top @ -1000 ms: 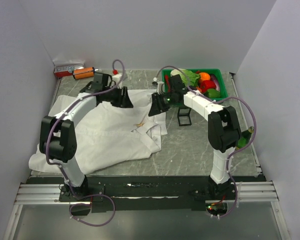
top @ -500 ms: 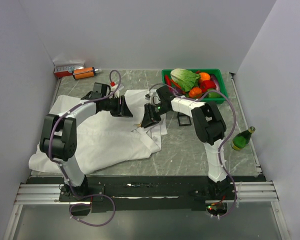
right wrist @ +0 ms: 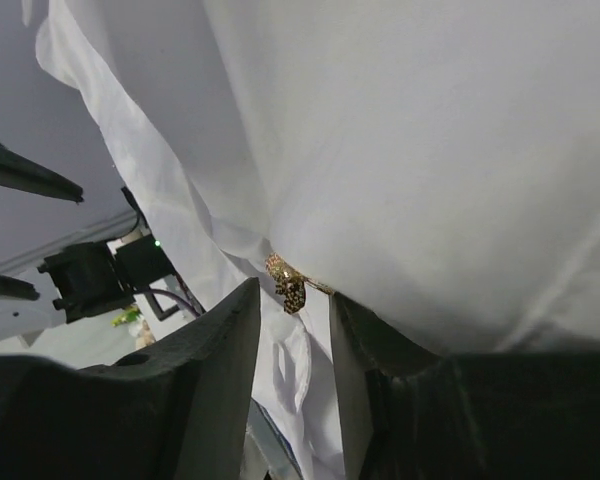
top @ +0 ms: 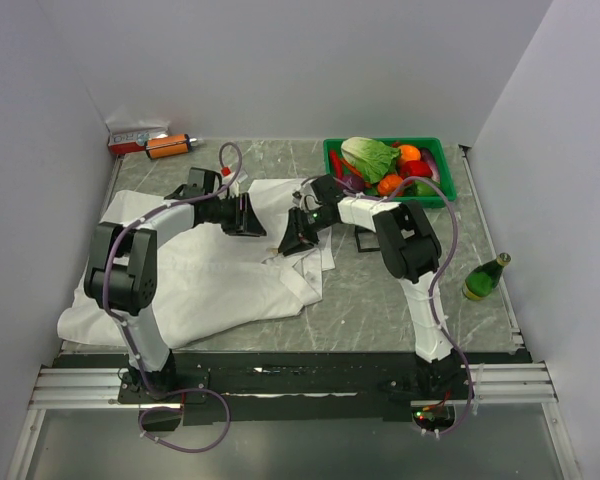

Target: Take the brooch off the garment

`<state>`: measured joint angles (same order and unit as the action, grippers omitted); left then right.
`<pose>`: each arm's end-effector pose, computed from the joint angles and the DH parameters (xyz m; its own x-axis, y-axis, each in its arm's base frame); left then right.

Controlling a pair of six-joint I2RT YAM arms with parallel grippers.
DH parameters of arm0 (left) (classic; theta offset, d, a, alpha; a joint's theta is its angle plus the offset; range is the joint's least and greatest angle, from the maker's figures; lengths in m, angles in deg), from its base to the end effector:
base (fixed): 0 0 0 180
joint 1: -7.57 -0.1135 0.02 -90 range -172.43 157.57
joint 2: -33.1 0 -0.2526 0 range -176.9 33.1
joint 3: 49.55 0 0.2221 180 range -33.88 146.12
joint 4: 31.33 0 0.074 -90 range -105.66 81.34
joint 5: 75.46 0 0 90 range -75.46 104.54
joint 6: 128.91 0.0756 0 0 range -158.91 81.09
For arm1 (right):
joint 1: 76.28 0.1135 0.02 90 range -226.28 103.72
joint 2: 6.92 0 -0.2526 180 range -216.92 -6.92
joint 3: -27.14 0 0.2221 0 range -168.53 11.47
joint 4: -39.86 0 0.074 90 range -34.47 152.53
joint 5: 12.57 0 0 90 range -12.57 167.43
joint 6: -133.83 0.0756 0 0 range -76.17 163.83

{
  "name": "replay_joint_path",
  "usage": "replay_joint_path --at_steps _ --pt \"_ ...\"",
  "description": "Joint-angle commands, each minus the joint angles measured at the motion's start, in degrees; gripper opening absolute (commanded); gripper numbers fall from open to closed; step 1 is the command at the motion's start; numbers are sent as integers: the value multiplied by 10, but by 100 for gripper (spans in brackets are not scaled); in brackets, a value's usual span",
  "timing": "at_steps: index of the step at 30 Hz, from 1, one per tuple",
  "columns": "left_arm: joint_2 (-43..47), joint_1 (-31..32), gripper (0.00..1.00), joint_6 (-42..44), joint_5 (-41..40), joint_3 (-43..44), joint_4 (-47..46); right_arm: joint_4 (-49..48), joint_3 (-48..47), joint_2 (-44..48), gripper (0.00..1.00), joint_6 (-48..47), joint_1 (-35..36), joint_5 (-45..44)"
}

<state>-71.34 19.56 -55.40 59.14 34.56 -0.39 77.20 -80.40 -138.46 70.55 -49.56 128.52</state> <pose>0.3521 -0.1290 0.1812 -0.8957 -0.0164 -0.4444 0.3373 0.6263 -0.7028 0.3743 0.2543 0.1056 -0.9769 -0.1756 -0.1214 -0.1976 0.5286 0.8255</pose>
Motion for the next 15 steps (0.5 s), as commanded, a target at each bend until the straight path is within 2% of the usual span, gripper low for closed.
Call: replay_joint_path --at_steps 1,3,8,12,15 --pt "-11 -4 42 -2 15 20 -4 -51 -16 -21 31 40 -15 8" --pt "-16 -4 41 0 16 24 0 -54 -17 -21 20 36 -17 24" --pt "-34 -4 41 -4 34 45 -13 -31 -30 2 6 -18 -18 38" --pt "-47 -2 41 1 73 56 -44 -8 -33 21 1 -51 -22 39" --pt "-56 1 42 22 104 58 -59 -8 -29 28 0 -78 -25 74"
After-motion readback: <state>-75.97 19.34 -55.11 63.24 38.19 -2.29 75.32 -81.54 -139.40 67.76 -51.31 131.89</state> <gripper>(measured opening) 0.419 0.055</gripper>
